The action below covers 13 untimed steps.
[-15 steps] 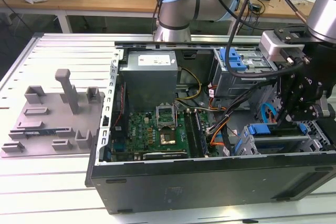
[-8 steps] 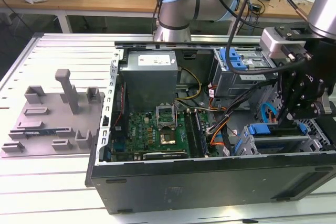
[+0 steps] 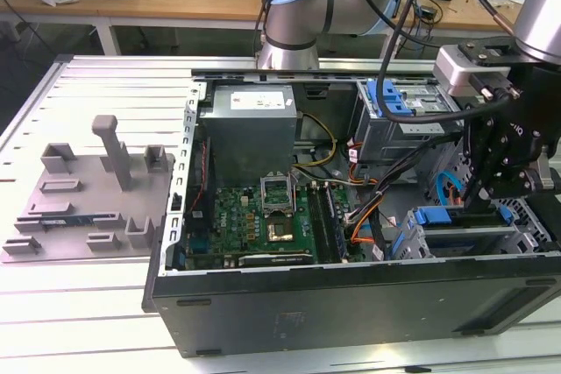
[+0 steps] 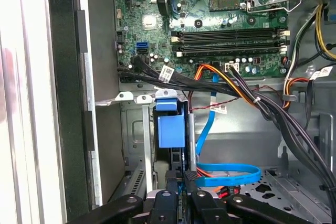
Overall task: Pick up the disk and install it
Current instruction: 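Insert the second disk wire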
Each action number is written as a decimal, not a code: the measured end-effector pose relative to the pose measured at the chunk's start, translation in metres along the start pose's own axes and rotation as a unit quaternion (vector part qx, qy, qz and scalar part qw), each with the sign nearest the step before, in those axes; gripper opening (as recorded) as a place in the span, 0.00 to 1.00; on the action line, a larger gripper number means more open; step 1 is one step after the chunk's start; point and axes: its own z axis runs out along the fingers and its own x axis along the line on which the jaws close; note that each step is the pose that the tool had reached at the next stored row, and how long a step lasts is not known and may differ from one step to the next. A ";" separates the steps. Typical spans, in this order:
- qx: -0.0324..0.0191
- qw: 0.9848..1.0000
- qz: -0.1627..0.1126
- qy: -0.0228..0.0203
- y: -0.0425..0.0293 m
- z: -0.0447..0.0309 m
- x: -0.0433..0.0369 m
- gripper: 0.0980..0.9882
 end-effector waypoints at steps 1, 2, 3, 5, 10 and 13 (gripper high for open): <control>0.000 1.000 0.000 0.000 0.0000 0.0000 -0.0002 0.07; 0.000 1.000 0.000 0.000 0.0000 0.0002 -0.0005 0.07; 0.000 1.000 0.000 0.000 0.0001 0.0002 -0.0008 0.07; 0.000 1.000 0.000 0.000 0.0001 0.0006 -0.0015 0.07; 0.000 1.000 0.000 0.000 0.0001 0.0010 -0.0027 0.07; 0.000 1.000 0.000 0.001 0.0002 0.0011 -0.0027 0.07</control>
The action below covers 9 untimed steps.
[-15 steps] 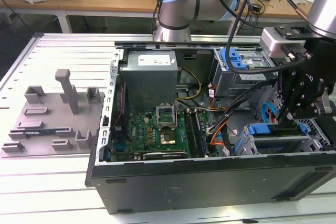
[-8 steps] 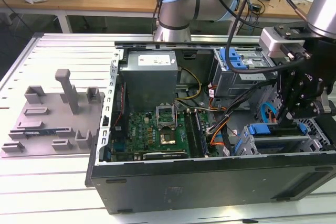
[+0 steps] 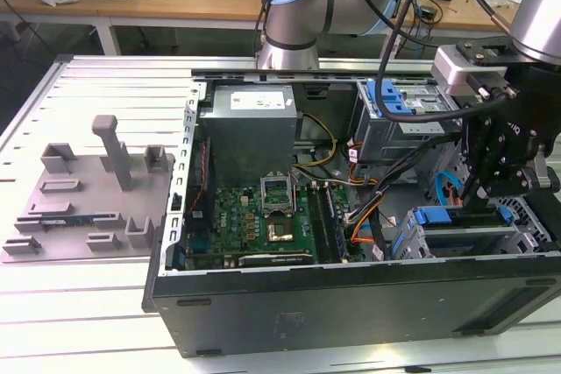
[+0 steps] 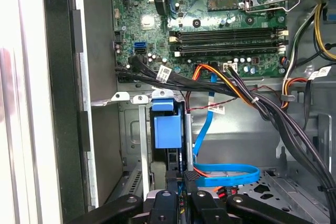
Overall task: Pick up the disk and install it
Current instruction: 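Insert the second disk wire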
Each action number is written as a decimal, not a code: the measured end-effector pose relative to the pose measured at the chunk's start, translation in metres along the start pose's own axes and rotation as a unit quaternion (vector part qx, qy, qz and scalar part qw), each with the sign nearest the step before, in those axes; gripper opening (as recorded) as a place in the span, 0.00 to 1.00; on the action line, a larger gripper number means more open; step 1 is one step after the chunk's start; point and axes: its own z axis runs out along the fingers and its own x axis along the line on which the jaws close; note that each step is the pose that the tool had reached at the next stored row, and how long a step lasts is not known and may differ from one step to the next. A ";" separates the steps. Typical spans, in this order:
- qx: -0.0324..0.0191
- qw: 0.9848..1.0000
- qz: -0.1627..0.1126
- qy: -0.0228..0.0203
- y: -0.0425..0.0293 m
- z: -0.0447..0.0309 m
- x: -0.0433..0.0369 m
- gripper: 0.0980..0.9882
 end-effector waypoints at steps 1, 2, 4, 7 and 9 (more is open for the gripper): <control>0.000 1.000 0.000 0.000 0.0000 0.0001 0.0000 0.07; 0.000 1.000 0.000 0.000 -0.0001 0.0003 -0.0001 0.07; 0.000 1.000 0.000 0.000 -0.0003 0.0019 -0.0002 0.07; 0.000 1.000 0.000 0.000 -0.0003 0.0049 -0.0004 0.07; 0.000 1.000 0.000 0.000 -0.0003 0.0063 -0.0005 0.07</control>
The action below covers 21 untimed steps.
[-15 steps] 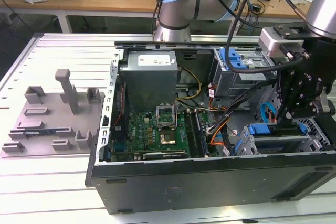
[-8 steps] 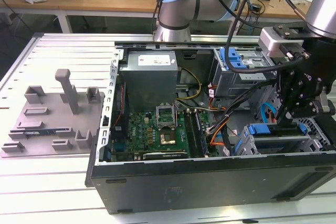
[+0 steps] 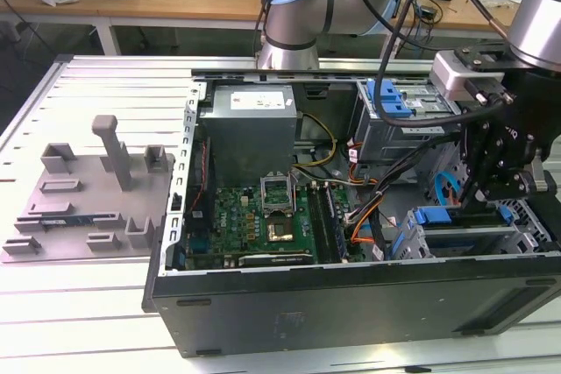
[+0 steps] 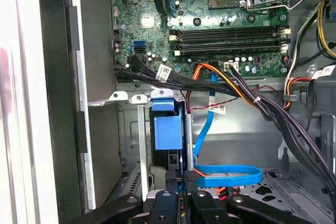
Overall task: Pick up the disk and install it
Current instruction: 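Insert the second disk wire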
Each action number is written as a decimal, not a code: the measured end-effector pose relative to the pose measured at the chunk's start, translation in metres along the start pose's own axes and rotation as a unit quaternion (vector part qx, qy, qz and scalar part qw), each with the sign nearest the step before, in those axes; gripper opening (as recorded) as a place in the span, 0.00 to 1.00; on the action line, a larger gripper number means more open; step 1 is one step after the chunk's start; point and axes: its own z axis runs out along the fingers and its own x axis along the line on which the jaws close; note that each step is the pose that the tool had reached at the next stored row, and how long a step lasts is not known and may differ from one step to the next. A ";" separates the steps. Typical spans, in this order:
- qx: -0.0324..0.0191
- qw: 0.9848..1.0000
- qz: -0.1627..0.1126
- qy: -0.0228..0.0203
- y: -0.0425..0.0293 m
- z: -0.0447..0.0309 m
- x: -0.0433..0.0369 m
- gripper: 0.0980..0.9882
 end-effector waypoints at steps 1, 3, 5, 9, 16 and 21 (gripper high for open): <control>0.000 1.000 0.000 0.000 0.0001 0.0009 -0.0001 0.07; 0.000 1.000 0.000 0.000 0.0001 0.0019 -0.0001 0.07; 0.000 1.000 0.000 0.000 0.0002 0.0037 -0.0002 0.07; 0.000 1.000 0.000 -0.001 0.0000 -0.0006 0.0000 0.07; 0.000 1.000 0.000 0.001 -0.0023 -0.0474 0.0016 0.21; 0.000 1.000 0.000 0.008 -0.0025 -0.0552 -0.0037 0.01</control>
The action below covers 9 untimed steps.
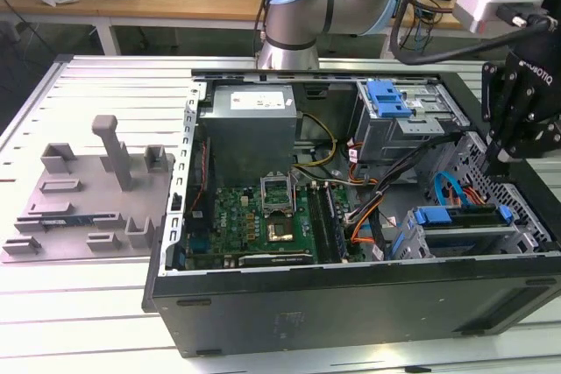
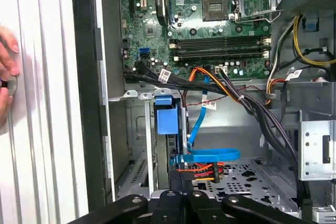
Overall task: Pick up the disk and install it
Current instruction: 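Insert the second disk wire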
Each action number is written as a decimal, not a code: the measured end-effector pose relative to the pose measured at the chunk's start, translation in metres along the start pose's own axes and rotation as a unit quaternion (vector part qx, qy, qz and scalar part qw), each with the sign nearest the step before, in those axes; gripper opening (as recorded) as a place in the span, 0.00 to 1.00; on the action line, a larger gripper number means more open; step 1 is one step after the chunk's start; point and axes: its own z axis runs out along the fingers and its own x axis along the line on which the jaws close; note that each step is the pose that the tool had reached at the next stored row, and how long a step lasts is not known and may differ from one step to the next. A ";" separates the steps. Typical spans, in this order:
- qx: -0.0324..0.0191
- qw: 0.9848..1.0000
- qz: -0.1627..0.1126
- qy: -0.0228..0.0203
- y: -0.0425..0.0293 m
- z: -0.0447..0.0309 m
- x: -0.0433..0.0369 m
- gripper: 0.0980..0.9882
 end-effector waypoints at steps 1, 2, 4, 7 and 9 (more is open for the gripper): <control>0.000 1.000 0.000 0.001 0.0000 0.0000 0.0000 0.01; 0.000 1.000 0.000 0.001 0.0000 0.0000 -0.0001 0.01; 0.000 1.000 0.000 0.002 0.0000 0.0000 -0.0001 0.01; 0.000 1.000 0.000 0.004 0.0000 0.0000 -0.0001 0.01; 0.000 1.000 0.000 0.005 0.0000 0.0000 -0.0001 0.01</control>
